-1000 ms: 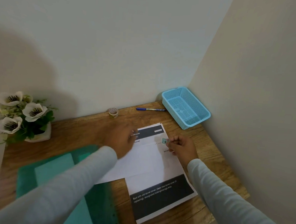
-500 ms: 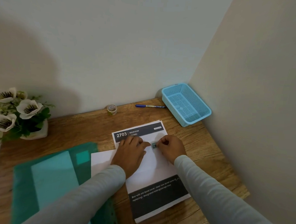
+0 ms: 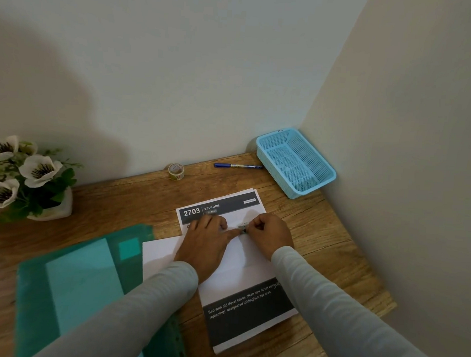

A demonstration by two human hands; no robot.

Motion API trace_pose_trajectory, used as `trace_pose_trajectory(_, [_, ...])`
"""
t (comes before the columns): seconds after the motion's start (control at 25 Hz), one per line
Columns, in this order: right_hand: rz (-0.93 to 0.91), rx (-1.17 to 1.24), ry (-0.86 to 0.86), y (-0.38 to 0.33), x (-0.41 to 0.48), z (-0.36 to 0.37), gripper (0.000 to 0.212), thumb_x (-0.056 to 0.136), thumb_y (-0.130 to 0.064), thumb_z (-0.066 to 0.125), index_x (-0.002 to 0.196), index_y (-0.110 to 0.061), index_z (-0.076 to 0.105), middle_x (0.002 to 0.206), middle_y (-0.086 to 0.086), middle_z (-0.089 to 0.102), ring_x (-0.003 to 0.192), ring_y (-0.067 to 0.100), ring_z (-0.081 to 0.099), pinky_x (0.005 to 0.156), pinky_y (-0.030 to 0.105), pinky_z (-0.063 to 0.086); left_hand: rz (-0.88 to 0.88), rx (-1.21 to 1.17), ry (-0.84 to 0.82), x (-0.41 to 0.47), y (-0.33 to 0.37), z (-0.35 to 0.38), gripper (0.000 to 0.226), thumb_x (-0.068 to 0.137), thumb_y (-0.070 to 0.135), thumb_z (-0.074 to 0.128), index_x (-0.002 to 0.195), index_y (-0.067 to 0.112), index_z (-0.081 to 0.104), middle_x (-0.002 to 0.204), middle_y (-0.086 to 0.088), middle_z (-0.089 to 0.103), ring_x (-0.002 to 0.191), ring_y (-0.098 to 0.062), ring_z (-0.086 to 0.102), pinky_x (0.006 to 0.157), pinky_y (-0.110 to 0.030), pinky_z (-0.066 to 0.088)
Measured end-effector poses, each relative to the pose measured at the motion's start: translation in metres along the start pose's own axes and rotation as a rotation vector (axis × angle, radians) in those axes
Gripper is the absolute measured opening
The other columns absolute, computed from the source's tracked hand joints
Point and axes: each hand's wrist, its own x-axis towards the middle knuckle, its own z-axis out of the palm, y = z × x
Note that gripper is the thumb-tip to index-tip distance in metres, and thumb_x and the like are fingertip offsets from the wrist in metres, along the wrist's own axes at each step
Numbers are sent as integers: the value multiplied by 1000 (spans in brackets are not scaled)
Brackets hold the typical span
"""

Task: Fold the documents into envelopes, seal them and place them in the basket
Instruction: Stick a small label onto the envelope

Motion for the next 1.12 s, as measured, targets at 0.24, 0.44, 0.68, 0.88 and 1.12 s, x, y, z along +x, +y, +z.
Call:
trace_pose_trajectory(0.24, [-1, -28, -8, 0, 1, 1, 9, 95, -28, 68, 87, -24, 71, 87, -6, 68, 86, 14, 65, 86, 33, 57, 10, 5, 34, -1, 0, -1, 47, 90, 29, 73, 133, 44, 61, 114, 3, 60, 111, -24, 54, 92, -41, 49])
trace_pose_trajectory(0.44, [-4, -34, -14, 0, 2, 1, 9, 95, -29, 68, 90, -23, 72, 90, -5, 69, 88, 15, 65, 87, 33, 57, 11, -2, 47, 0, 0, -1, 44, 91, 29, 72, 132, 43, 62, 115, 3, 59, 112, -23, 52, 92, -39, 48])
trace_pose_trajectory(0.68, [-11, -53, -21, -1, 3, 0, 7, 95, -29, 70, 92, -23, 72, 93, -4, 70, 90, 16, 66, 88, 34, 57, 8, -16, 36, 0, 0, -1, 42, 94, 31, 68, 133, 44, 60, 118, 3, 58, 115, -23, 51, 95, -39, 47])
trace_pose_trajectory(0.88, [-15, -90, -38, -2, 5, 2, 7, 93, -30, 71, 91, -24, 70, 91, -5, 70, 88, 15, 66, 89, 38, 58, 5, -24, 35, 0, 0, -3, 40, 94, 32, 68, 132, 44, 61, 119, 3, 58, 117, -23, 51, 97, -40, 46])
trace_pose_trajectory(1.12, [86, -17, -7, -2, 7, -7, 33, 81, -40, 84, 95, -23, 59, 91, -9, 59, 86, 13, 58, 72, 28, 48, -1, -40, 41, -1, 1, -5, 37, 94, 33, 68, 130, 43, 64, 119, 4, 58, 116, -23, 51, 97, -38, 46])
